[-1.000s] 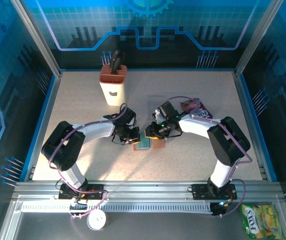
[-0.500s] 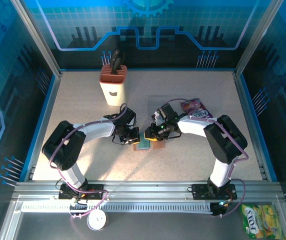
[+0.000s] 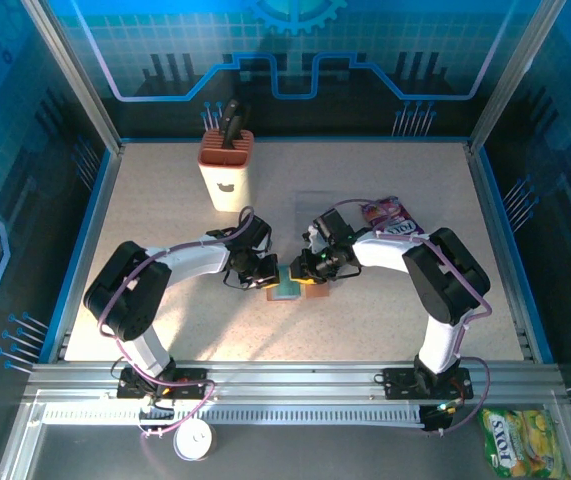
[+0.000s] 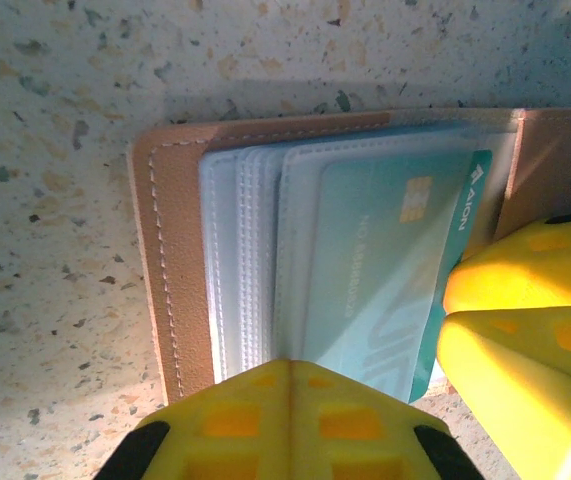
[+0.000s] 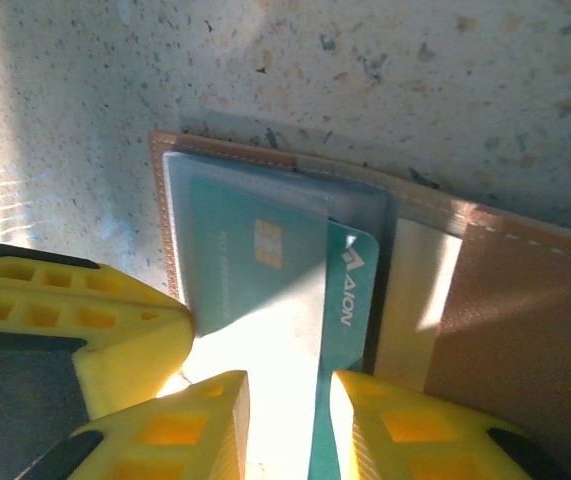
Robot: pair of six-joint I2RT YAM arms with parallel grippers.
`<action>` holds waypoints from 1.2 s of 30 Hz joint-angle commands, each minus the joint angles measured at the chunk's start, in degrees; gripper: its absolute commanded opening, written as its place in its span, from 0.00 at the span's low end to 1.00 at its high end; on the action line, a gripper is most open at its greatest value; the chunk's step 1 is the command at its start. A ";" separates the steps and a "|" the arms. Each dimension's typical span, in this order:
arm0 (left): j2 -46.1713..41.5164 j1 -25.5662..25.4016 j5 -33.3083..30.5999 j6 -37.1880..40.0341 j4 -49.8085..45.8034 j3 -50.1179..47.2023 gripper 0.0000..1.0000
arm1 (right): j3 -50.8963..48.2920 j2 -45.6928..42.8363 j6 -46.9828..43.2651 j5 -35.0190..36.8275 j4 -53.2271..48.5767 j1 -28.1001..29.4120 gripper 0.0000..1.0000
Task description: Take the credit cards out of the card holder
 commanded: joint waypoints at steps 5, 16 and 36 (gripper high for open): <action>-0.57 0.39 -0.61 1.03 -1.55 -0.60 0.05 | 1.02 -1.73 -2.38 3.94 -5.27 0.53 0.30; -1.88 0.48 -0.35 1.30 -2.83 0.75 0.06 | 0.42 -4.00 -2.93 4.49 -5.11 0.32 0.30; 0.29 0.00 4.05 -0.20 0.48 2.90 0.05 | -3.47 -5.91 -1.76 4.18 -3.21 -1.83 0.30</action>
